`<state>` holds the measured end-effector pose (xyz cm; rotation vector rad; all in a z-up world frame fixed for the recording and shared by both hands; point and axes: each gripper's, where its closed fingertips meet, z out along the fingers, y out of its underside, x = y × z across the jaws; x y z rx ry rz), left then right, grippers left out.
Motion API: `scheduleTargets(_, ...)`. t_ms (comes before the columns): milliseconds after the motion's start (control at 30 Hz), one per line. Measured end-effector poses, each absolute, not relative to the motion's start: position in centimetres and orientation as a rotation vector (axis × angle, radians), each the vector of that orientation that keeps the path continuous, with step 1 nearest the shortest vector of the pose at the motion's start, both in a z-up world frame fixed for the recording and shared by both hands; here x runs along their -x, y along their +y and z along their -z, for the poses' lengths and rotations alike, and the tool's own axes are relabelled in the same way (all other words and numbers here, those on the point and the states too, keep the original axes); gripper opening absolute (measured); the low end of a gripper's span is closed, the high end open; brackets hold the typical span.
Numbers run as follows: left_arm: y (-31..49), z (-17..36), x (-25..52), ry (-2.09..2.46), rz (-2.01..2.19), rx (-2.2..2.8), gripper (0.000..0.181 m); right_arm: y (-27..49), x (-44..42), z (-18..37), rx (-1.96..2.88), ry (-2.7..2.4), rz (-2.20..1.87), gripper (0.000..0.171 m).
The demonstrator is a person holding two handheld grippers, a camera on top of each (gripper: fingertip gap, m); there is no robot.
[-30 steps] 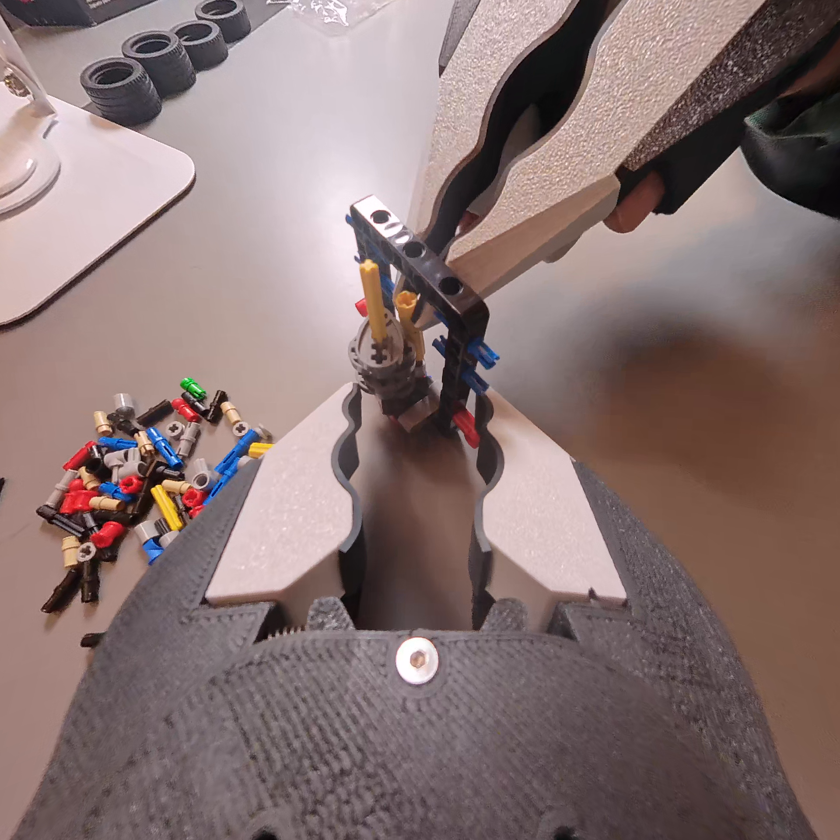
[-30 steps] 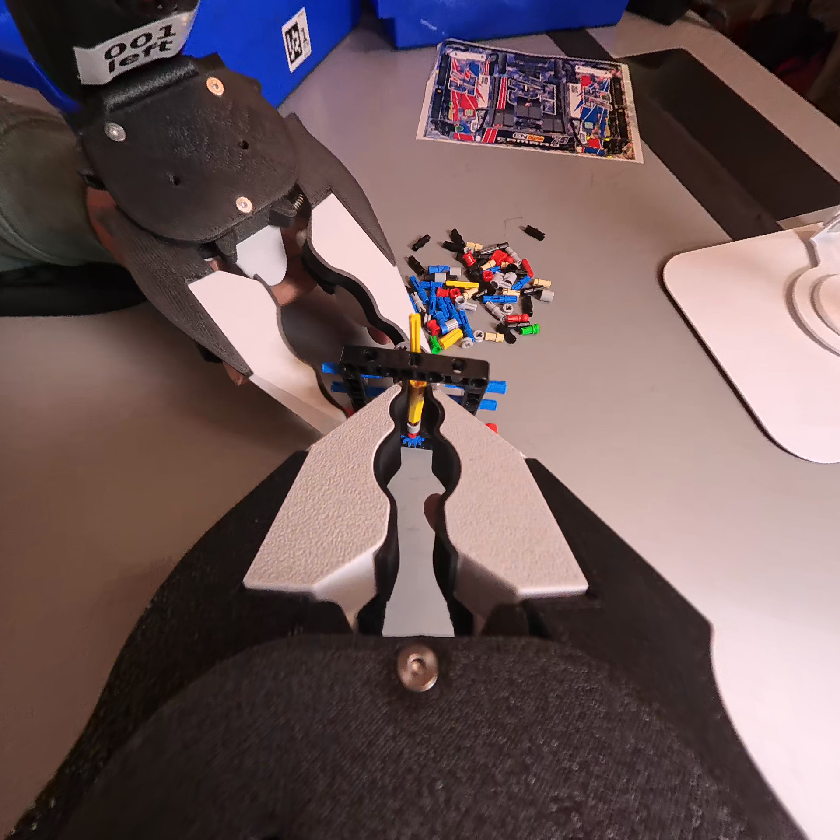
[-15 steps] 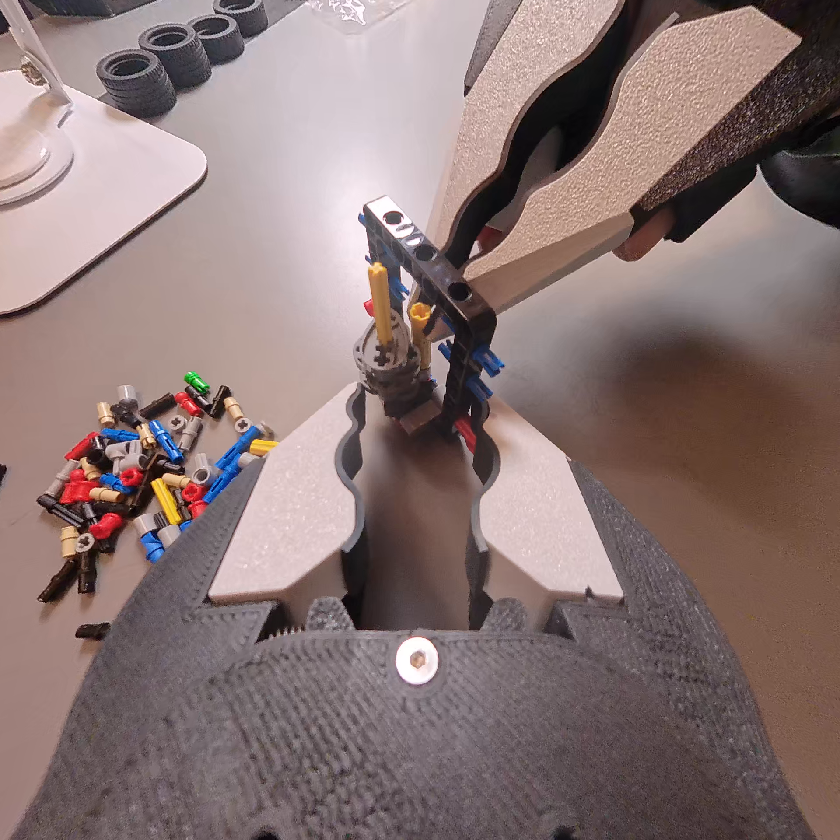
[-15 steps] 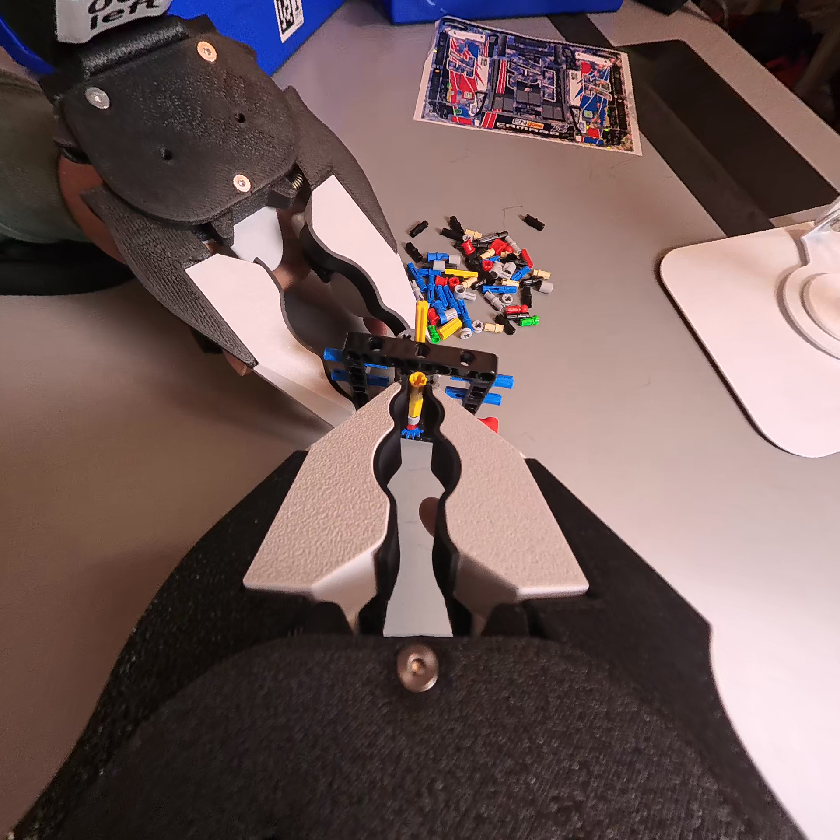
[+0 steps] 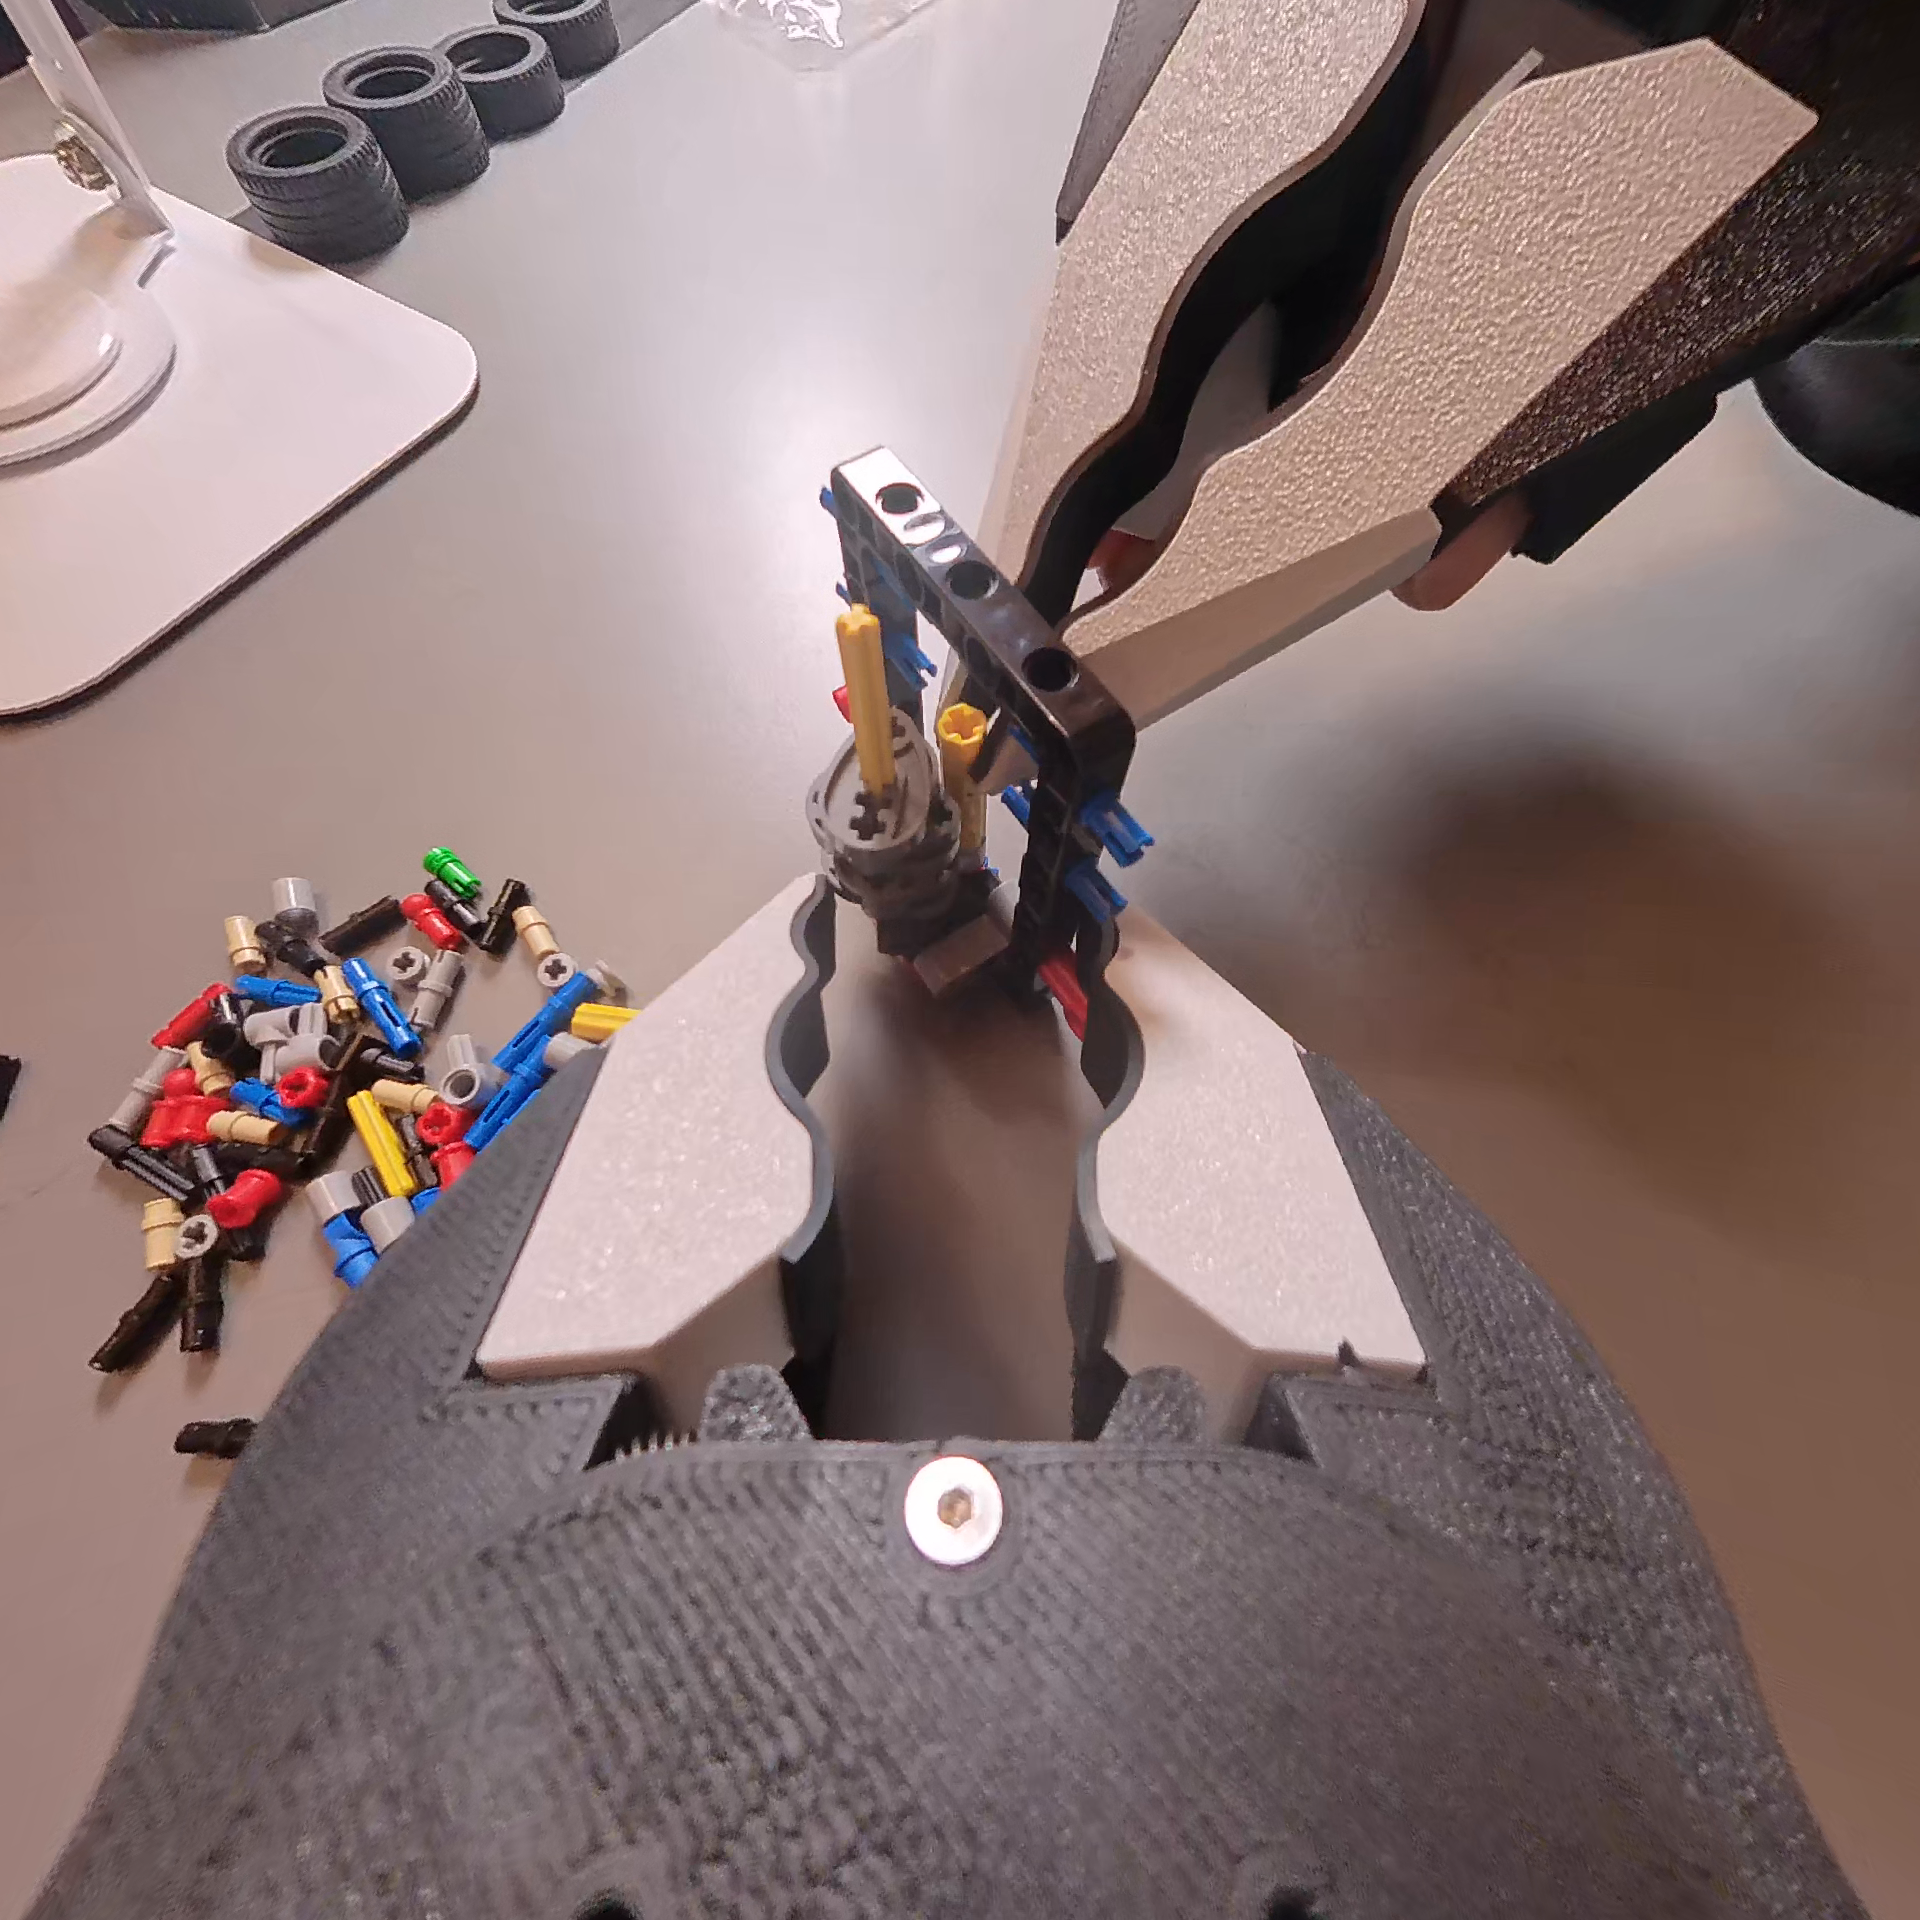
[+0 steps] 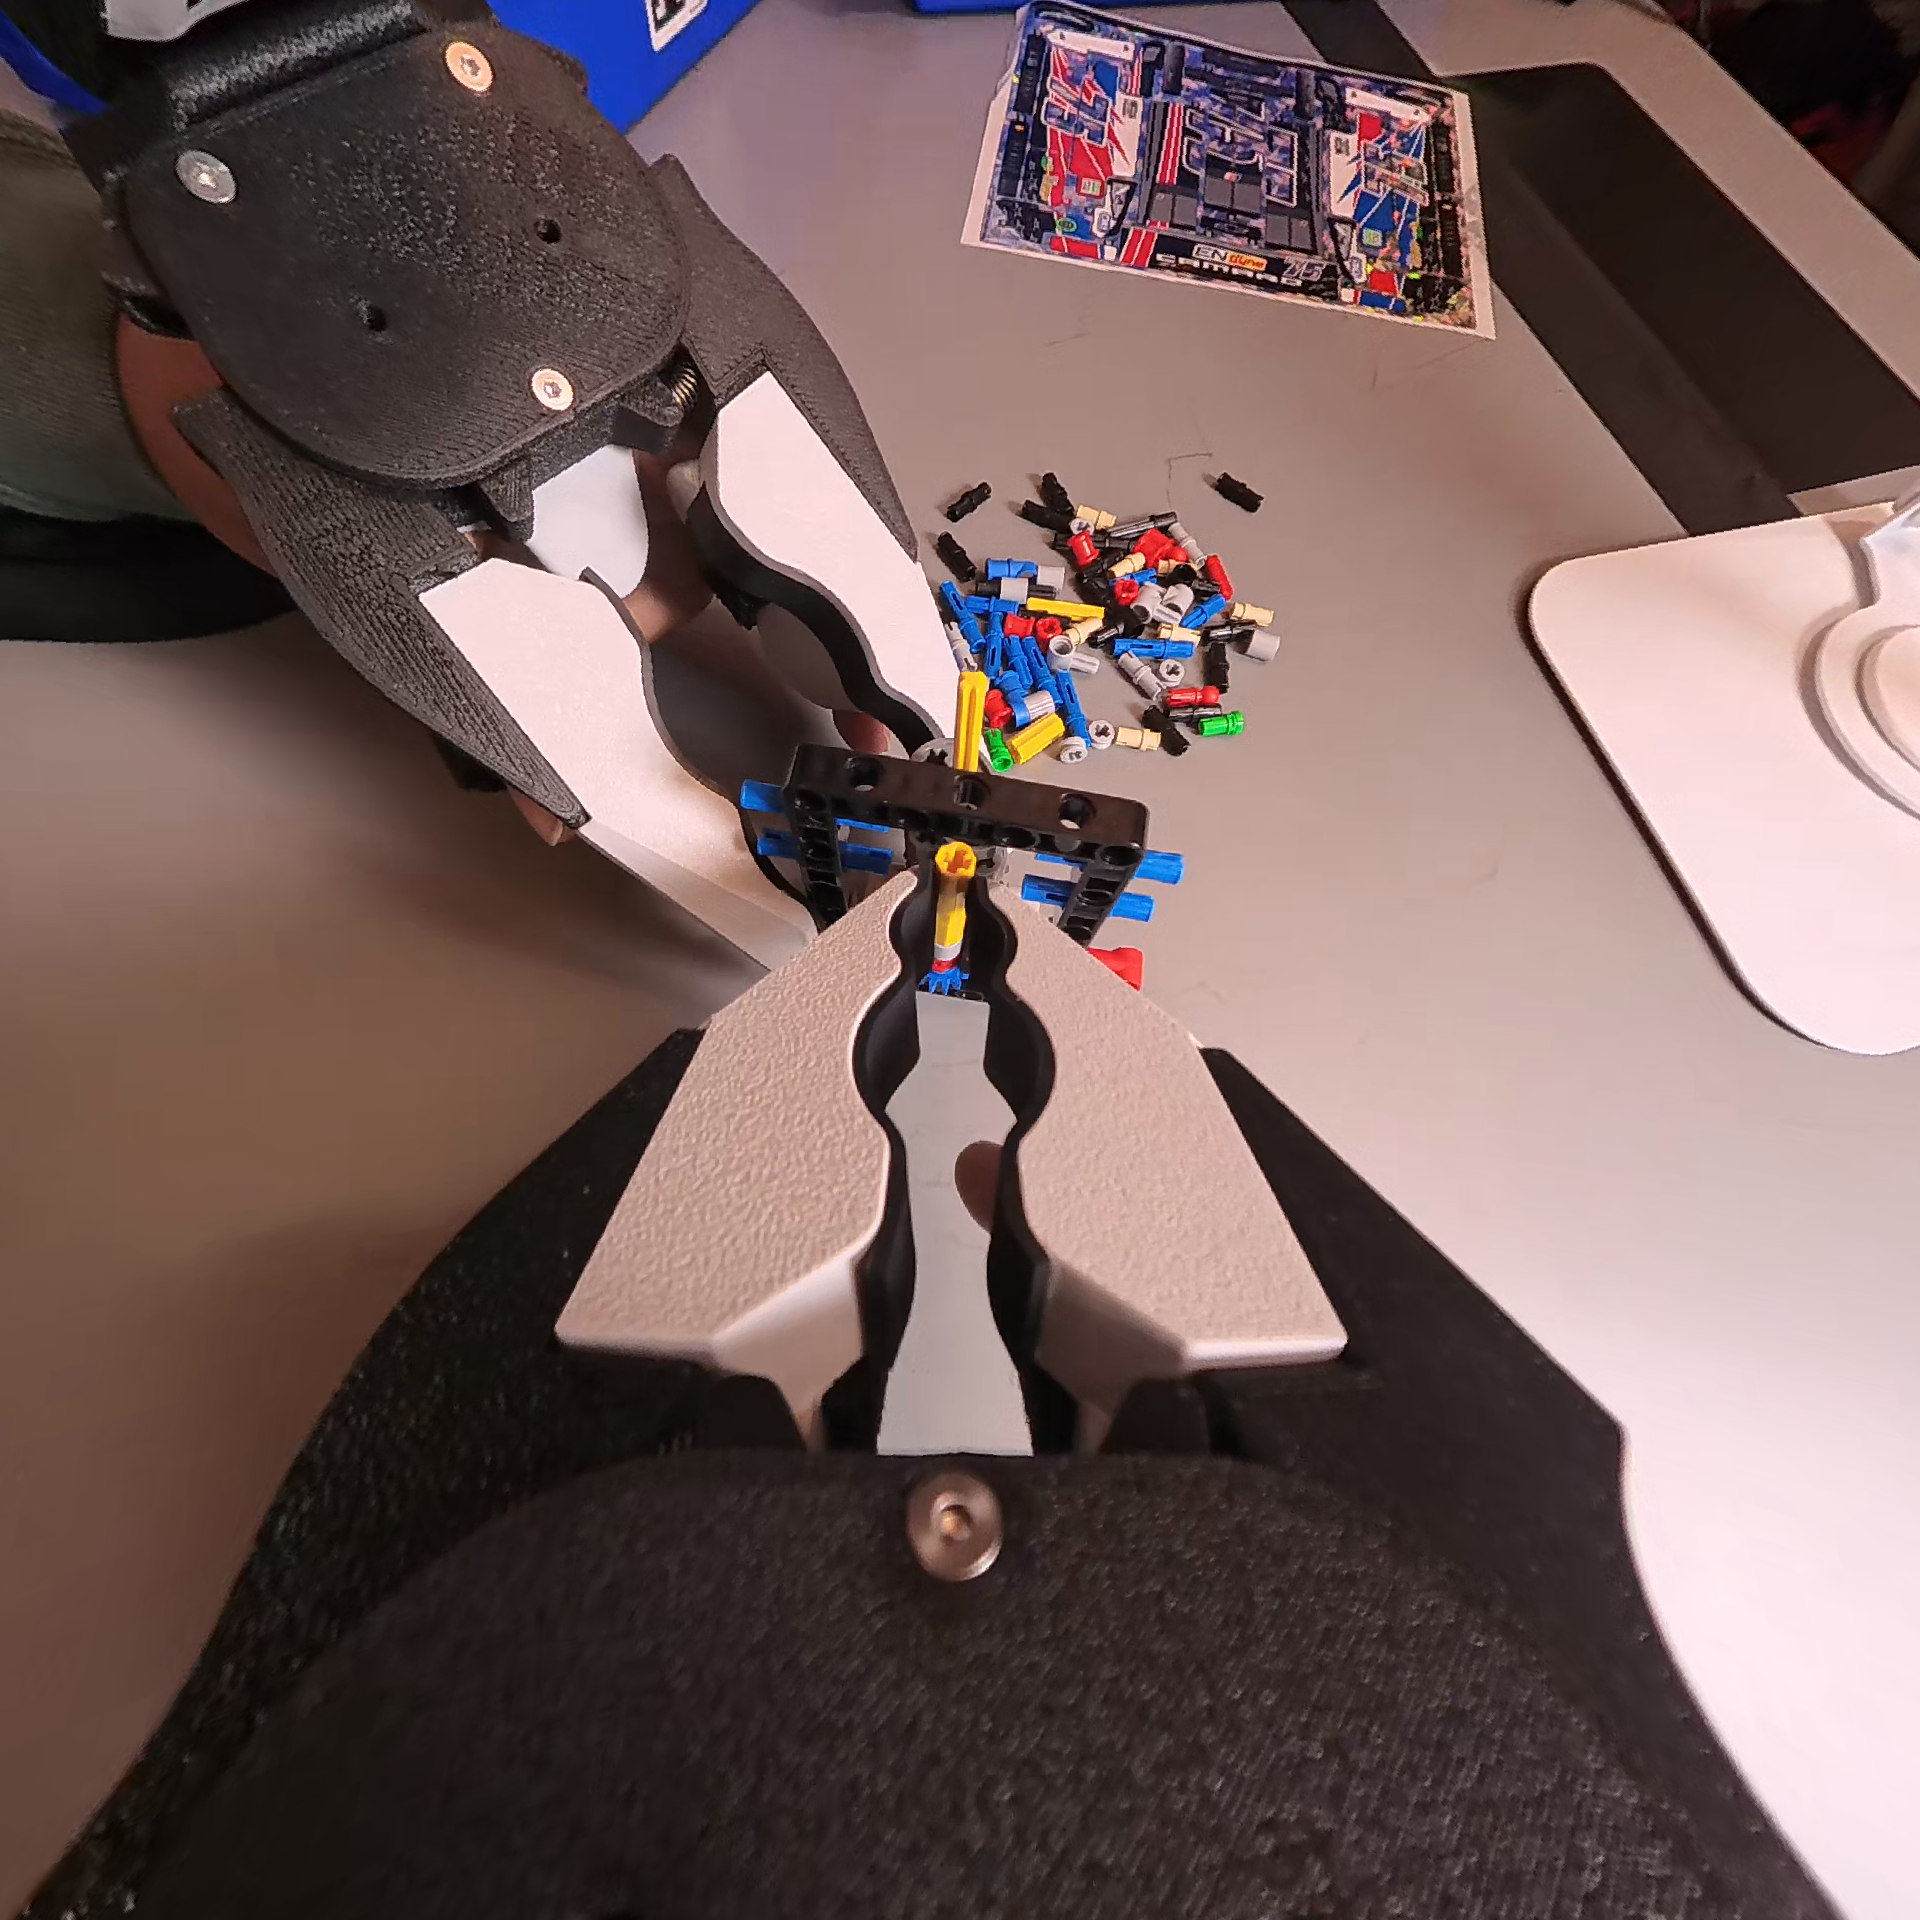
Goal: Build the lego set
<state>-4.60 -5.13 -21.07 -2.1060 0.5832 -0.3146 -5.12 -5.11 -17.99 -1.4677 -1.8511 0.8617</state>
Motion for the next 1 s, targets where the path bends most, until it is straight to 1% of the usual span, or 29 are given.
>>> scheduleTargets(300,-5.11,21.09,4.58,0.592,0.312,2.094,0.046,-5.14,5.03,18.29,1.432,-1.863,-0.850,0.006)
scheduleTargets(333,-5.12,21.10,4.59,0.591,0.312,2.093,0.045,-5.29,4.90,18.56,1.432,-1.877,-0.857,0.015)
scheduleTargets(400,-5.15,21.11,4.63,0.591,0.311,2.092,0.046,-5.49,4.72,18.49,1.439,-1.861,-0.898,0.019)
scheduleTargets(533,-5.13,21.14,4.57,0.593,0.313,2.091,0.046,-5.08,4.85,18.20,1.432,-1.826,-0.894,0.016)
scheduleTargets(567,-5.12,21.15,4.53,0.595,0.312,2.091,0.046,-5.08,4.97,18.27,1.430,-1.827,-0.888,0.013)
scheduleTargets(600,-5.10,21.18,4.54,0.596,0.307,2.092,0.047,-5.10,5.12,18.27,1.420,-1.824,-0.886,0.005)
scheduleTargets(767,-5.18,21.25,4.48,0.601,0.308,2.094,0.045,-5.71,5.13,18.31,1.361,-1.894,-0.908,0.004)
scheduleTargets(1000,-5.36,21.46,4.34,0.621,0.305,2.100,0.050,-5.81,5.18,18.35,1.340,-1.934,-0.942,0.005)
